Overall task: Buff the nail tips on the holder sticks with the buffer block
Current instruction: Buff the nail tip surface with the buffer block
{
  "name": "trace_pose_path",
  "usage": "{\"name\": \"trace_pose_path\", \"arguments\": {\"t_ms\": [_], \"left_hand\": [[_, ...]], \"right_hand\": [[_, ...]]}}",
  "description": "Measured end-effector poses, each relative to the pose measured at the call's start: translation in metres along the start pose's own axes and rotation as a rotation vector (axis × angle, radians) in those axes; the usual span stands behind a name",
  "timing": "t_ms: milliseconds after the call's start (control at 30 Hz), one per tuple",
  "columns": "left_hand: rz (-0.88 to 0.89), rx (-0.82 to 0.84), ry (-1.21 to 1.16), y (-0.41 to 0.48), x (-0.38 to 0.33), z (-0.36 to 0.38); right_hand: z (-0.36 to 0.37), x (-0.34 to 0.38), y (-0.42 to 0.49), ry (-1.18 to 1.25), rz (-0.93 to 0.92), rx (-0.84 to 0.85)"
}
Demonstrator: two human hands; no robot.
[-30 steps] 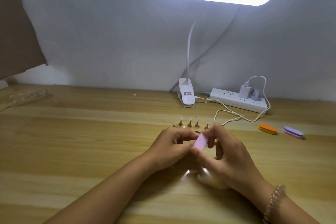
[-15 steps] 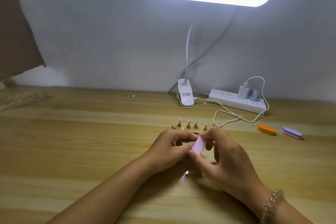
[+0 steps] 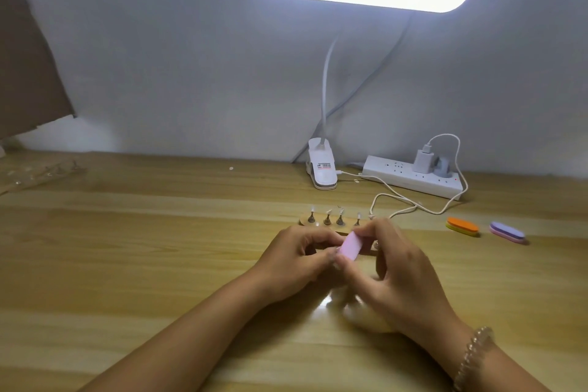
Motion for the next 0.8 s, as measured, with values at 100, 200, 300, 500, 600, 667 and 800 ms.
{"name": "trace_pose_path", "arguments": {"t_ms": [100,200,300,500,600,667,800], "left_hand": [[0.004,-0.006,-0.011,0.000,-0.001,0.000],[0.007,0.001,-0.031,-0.001,-0.002,0.001],[0.000,-0.002,-0.020,0.000,0.000,0.000],[0.004,0.000,-0.034,-0.001,-0.002,0.001],[-0.006,-0.004,-0.045,-0.002,-0.003,0.001],[-0.012,-0.007,-0.060,-0.002,-0.004,0.001],[0.005,0.002,-0.077,-0.003,-0.009,0.001]], "right_hand": [[0.001,0.002,0.000,0.006,-0.006,0.024],[-0.004,-0.008,0.004,0.031,0.091,-0.037],[0.001,0.002,-0.001,0.011,-0.009,0.019],[-0.005,-0.008,0.004,0.056,0.079,-0.042],[0.001,0.005,-0.001,0.037,-0.029,0.019],[-0.001,0.002,0.001,0.077,0.007,0.004],[-0.006,-0.007,0.003,0.101,0.055,-0.040]]}}
Point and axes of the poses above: each hand's wrist, its own y-axis towards the middle knuckle, its own z-axis out of the palm, x = y × z, the point moved 5 cm from there along y, towards the middle knuckle, and after that the axes turned 3 degrees about -y, right-handed, at the moved point
